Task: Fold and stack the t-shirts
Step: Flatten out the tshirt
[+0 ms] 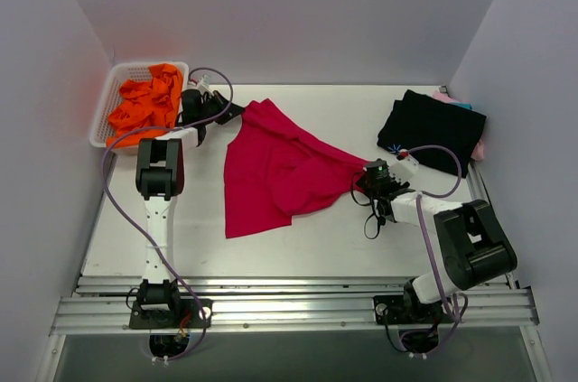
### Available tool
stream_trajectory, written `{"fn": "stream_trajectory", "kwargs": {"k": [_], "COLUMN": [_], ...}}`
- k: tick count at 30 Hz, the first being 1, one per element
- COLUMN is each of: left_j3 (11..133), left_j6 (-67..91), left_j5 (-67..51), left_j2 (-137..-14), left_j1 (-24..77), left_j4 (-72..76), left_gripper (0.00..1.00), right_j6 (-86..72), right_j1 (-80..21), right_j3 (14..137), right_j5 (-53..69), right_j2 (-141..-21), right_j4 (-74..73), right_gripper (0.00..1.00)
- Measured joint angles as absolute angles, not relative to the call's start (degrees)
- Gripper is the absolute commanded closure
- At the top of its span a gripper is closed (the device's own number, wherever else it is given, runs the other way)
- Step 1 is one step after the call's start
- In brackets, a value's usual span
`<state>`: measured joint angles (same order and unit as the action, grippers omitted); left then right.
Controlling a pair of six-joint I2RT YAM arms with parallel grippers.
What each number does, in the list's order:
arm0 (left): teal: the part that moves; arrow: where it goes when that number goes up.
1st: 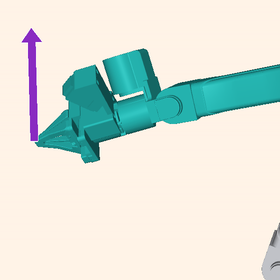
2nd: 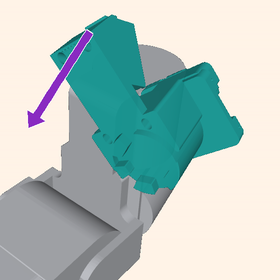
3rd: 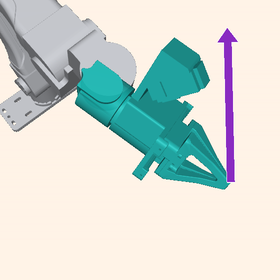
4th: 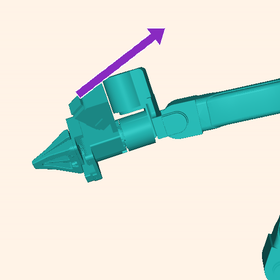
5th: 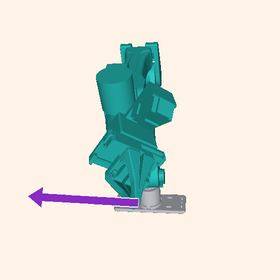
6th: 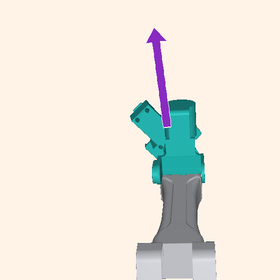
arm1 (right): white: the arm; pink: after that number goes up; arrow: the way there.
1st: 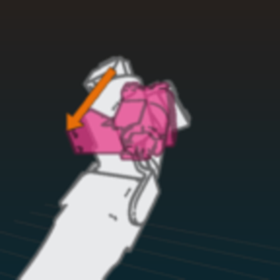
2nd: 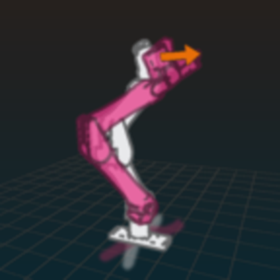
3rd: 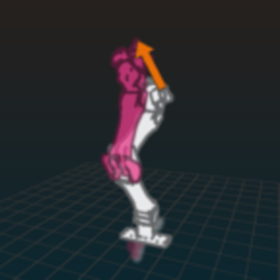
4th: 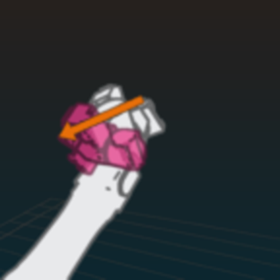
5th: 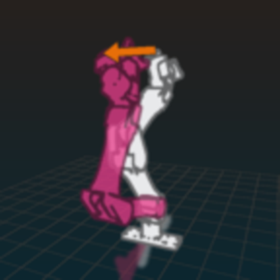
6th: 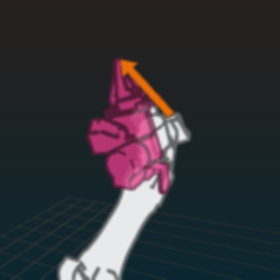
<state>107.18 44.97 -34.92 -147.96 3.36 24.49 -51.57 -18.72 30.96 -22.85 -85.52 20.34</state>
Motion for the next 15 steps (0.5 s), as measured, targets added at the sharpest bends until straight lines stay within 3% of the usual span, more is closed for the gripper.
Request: {"fn": "stream_trajectory", "kwargs": {"k": [5,8,11,15], "left_j3": [107.2,107.2,107.2,107.2], "left_j6": [45.0,45.1,45.4,45.8], "left_j5": [-35.0,-35.0,-35.0,-35.0], "left_j2": [-148.0,-148.0,-148.0,-148.0], "left_j1": [3.4,3.3,3.3,3.3], "left_j4": [24.6,24.6,24.6,24.7], "left_gripper": [0.98,0.98,0.98,0.98], "right_j6": [-51.1,-50.8,-50.7,-50.6], "right_j1": [-18.7,-18.7,-18.7,-18.8], "right_j3": [31.4,32.1,32.5,33.0], "right_j5": [-22.9,-22.9,-22.7,-22.6], "right_j2": [-86.5,-87.4,-88.2,-88.9], "right_j4": [21.3,21.5,21.8,22.0], "right_gripper": [0.46,0.61,0.66,0.67]}}
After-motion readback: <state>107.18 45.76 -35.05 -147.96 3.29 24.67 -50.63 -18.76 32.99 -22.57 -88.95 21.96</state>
